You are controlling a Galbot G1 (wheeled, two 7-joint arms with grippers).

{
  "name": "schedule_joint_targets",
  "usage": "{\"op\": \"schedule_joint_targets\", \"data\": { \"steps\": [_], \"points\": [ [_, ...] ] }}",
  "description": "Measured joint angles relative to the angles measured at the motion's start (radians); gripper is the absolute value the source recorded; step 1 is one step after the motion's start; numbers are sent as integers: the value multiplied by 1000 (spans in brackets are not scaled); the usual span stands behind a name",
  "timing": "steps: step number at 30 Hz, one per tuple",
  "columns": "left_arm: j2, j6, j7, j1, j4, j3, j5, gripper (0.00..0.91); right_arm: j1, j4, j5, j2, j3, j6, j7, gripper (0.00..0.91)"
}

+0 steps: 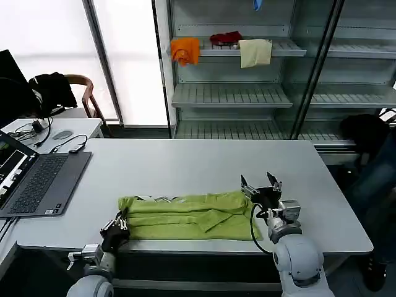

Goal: Fold and organize the clothes.

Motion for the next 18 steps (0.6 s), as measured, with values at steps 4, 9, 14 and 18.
{"op": "schedule_joint_targets", "data": {
  "steps": [4,9,14,18],
  "points": [
    [16,1,17,-12,-6,-24,26,0,1,-4,0,-1,2,0,1,907],
    [54,11,60,-30,-1,-80,71,0,2,-9,0,-1,3,1,1,907],
    [111,23,126,-58,21,-155,133,0,-1,-15,0,-5,-2,2,5,907],
    [165,42,182,-84,43,-218,156,0,-5,-26,-5,-11,-9,5,4,907]
  ]
}}
